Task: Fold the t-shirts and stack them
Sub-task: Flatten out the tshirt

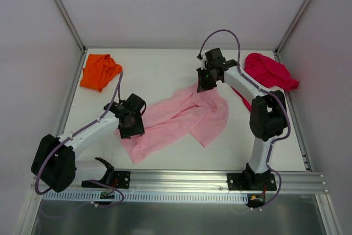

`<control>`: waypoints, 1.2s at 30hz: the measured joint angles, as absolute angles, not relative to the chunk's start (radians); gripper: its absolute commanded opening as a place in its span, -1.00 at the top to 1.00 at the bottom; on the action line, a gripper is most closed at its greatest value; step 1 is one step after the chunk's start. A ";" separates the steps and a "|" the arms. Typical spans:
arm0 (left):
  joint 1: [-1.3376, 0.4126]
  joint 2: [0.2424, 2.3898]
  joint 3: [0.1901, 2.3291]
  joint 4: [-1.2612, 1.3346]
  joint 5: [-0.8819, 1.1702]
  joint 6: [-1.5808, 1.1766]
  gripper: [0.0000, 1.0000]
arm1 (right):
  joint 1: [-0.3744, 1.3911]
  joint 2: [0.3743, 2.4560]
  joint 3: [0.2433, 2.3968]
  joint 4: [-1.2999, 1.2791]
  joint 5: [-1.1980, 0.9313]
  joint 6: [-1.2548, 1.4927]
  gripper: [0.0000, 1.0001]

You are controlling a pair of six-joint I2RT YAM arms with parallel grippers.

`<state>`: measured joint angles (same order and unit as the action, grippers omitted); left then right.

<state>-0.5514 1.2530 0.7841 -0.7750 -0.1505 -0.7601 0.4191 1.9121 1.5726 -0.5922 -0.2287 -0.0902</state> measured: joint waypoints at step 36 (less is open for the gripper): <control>-0.590 1.365 0.770 -0.633 -0.191 -0.743 1.00 | 0.419 1.912 1.573 -0.595 -0.267 -0.106 0.98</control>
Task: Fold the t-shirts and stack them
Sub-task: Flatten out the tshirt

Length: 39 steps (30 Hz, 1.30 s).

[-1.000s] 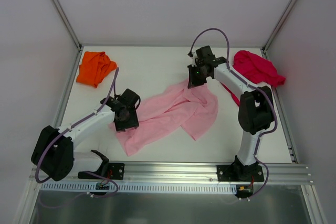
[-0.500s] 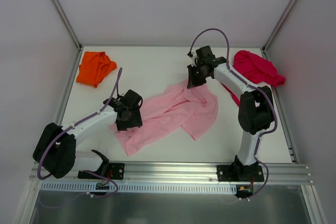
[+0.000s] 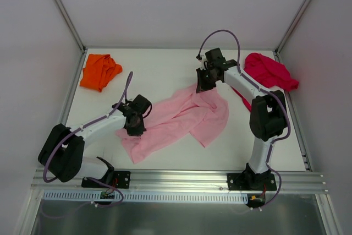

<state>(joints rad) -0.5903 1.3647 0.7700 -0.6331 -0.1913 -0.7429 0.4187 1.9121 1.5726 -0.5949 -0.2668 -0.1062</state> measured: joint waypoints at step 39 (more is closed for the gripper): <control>-0.591 1.121 1.019 -0.874 -0.408 -0.772 1.00 | 0.415 1.835 1.431 -0.649 0.097 -0.142 -0.18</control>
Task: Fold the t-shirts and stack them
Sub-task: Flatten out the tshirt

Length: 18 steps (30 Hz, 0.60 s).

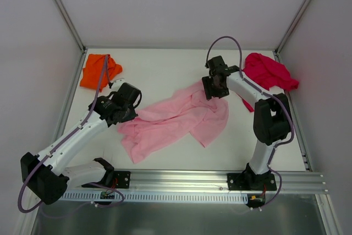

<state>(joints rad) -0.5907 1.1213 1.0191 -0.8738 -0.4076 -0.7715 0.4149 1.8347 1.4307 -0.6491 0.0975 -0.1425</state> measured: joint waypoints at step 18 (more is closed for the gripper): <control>-0.591 1.082 1.036 -0.920 -0.433 -0.778 1.00 | 0.402 1.927 1.435 -0.646 -0.002 -0.119 -0.09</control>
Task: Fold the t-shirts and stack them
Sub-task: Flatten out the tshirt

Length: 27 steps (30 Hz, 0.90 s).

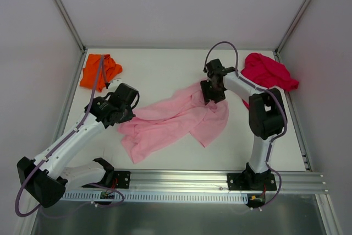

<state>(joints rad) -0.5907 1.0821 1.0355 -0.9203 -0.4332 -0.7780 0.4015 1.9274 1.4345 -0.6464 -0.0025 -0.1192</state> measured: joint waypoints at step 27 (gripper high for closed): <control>-0.547 1.240 1.306 -0.755 -0.475 -0.638 1.00 | 0.400 2.073 2.160 -0.797 0.115 -0.158 0.98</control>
<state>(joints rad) -0.5468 1.2396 1.3056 -0.7547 -0.4747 -0.6384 0.3996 2.0727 2.1601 -0.7967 0.1146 -0.1577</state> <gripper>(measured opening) 0.011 0.020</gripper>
